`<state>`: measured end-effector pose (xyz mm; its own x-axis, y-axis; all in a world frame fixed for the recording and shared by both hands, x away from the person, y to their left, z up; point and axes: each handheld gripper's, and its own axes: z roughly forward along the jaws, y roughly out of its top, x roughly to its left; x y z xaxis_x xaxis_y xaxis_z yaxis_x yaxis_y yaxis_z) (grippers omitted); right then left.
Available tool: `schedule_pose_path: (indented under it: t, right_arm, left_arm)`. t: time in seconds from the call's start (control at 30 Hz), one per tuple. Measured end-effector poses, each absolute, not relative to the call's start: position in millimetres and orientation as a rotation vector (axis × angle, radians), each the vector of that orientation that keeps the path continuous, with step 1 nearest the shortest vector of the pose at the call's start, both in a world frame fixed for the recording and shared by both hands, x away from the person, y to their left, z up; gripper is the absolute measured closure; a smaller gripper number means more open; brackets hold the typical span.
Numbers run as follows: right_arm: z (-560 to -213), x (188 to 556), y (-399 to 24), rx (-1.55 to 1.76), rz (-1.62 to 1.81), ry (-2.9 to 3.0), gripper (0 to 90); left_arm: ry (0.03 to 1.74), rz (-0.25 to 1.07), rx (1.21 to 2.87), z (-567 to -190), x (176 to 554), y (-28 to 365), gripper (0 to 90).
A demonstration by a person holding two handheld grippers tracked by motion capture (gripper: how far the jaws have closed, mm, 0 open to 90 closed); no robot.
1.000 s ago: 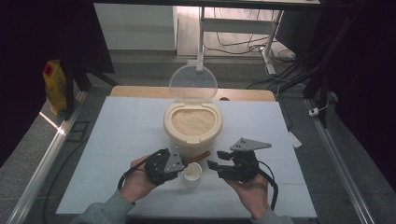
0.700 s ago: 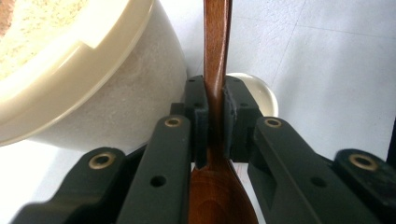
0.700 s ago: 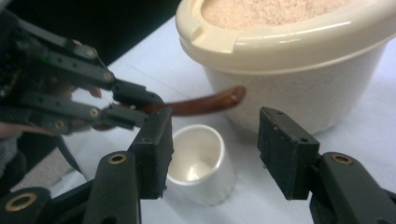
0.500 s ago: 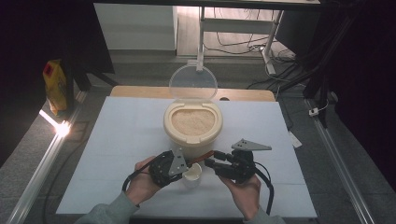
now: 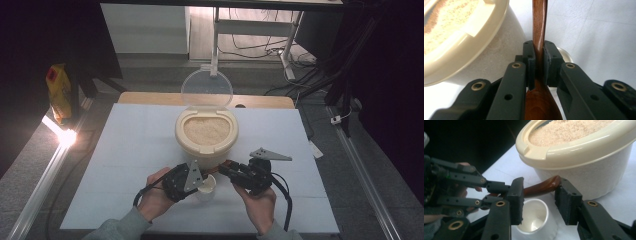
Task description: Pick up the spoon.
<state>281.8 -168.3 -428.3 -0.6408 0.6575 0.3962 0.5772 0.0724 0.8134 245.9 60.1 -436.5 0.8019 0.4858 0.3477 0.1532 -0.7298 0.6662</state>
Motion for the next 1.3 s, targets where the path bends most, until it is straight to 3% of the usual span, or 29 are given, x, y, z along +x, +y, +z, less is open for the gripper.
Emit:
schedule_pose_path:
  t: [0.27, 0.6, 0.9, 1.03, 1.3]
  right_arm:
    - [-432, 286, -171, 1.341, 1.738, 2.209, 66.5]
    - [-437, 292, -176, 1.393, 1.991, 2.187, 81.8]
    - [-436, 290, -171, 1.333, 2.001, 2.194, 83.1]
    - [-434, 288, -169, 1.269, 1.982, 2.196, 83.1]
    - [-432, 287, -173, 1.2, 1.997, 2.163, 83.3]
  left_arm:
    - [0.442, 0.718, 2.358, -438, 243, 58, 78.9]
    - [0.443, 0.697, 2.355, -437, 245, 64, 78.1]
    - [0.454, 0.657, 2.343, -438, 247, 69, 76.6]
    - [0.459, 0.64, 2.324, -436, 247, 73, 69.0]
    - [0.615, 0.504, 2.171, -432, 248, 111, 41.1]
